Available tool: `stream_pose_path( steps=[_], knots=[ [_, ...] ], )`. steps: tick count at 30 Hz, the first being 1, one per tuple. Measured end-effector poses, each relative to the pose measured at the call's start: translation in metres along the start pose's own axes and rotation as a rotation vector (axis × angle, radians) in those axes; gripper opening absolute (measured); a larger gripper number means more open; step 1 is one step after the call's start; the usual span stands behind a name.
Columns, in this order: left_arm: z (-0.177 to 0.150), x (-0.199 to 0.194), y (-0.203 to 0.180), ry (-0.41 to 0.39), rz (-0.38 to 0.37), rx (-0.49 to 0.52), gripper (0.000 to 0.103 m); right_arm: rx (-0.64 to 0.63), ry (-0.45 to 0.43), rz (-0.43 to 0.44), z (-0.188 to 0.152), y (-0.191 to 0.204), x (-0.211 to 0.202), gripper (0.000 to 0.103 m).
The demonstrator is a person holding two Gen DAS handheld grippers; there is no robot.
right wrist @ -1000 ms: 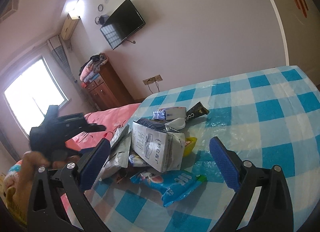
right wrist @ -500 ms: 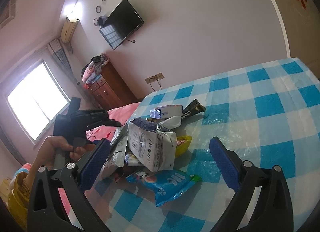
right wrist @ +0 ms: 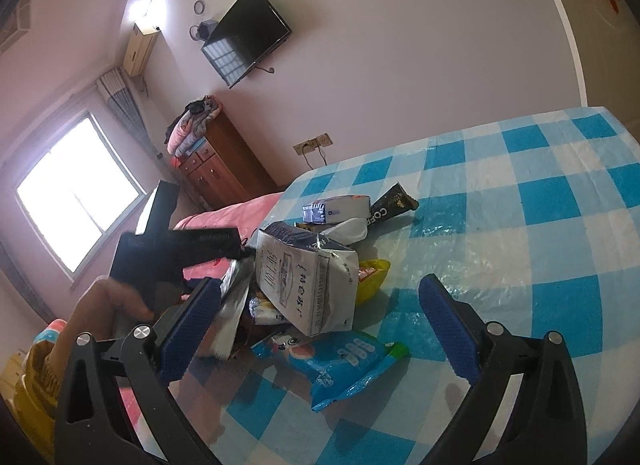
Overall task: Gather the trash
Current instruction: 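Move both tools back to the table toward the grey sachet and white carton, then grasp the grey sachet with the left gripper while the right grasps the white milk carton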
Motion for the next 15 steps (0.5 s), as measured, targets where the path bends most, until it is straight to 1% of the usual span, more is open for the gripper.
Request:
stream_pose_path(
  steps=[2,6,11,13,15],
  knots=[
    [-0.012,-0.004,-0.006,-0.005,-0.007,0.040,0.082,-0.005,0.000,0.000,0.000,0.000,0.000,0.098],
    [-0.047,-0.016,-0.023,0.000,-0.042,0.149,0.081,-0.006,0.002,-0.004,0.000,-0.002,-0.001,0.098],
    [-0.089,-0.032,-0.040,0.005,-0.135,0.274,0.080,-0.004,0.008,-0.013,0.002,-0.009,-0.001,0.098],
    [-0.099,-0.044,-0.043,-0.017,-0.188,0.303,0.080,0.000,0.012,-0.027,0.002,-0.013,0.000,0.098],
    [-0.103,-0.055,-0.043,-0.046,-0.203,0.321,0.080,0.016,0.031,-0.039,-0.001,-0.018,0.004,0.098]
  ],
)
Point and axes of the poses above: each gripper's, at about its wrist camera, not at the fingertips, and x roughly the way its jaws point, y to its left, z to its top, the point moved 8 cm from there along x, roughly the way its jaws point, and after that the axes turned 1 degree about -x, right-handed, at the moved point
